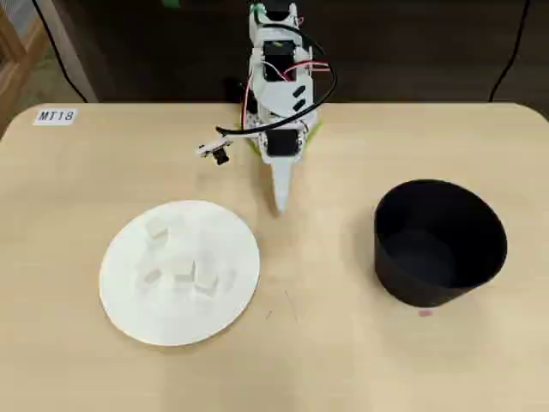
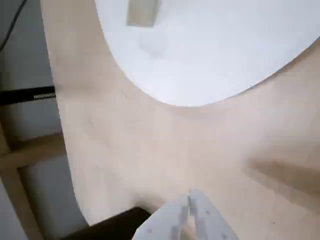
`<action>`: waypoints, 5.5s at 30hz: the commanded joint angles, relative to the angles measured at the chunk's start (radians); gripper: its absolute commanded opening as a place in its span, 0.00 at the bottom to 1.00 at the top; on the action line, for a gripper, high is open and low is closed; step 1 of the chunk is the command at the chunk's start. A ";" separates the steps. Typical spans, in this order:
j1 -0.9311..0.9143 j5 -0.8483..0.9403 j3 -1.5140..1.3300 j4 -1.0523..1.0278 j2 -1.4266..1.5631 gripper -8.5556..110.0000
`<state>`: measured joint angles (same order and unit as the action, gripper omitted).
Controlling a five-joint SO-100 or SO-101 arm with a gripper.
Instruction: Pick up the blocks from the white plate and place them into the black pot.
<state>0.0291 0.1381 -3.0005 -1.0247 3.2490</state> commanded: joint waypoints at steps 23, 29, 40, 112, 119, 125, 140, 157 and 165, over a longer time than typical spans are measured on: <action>-0.130 -0.089 0.442 -0.057 -0.170 0.05; -0.230 -0.041 0.950 -0.259 -0.802 0.05; -0.569 -0.110 1.158 -0.321 -1.296 0.05; -0.322 -0.031 1.562 -0.058 -1.505 0.05; 0.095 -0.040 1.264 -0.025 -1.190 0.05; 0.457 -0.077 1.144 0.124 -1.141 0.05; 0.615 -0.080 0.902 0.469 -1.190 0.20; 0.376 -0.058 1.006 0.147 -1.078 0.05; -0.225 -0.175 1.100 -0.170 -1.066 0.05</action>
<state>0.0107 0.0184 -1.9574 -1.1336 2.1690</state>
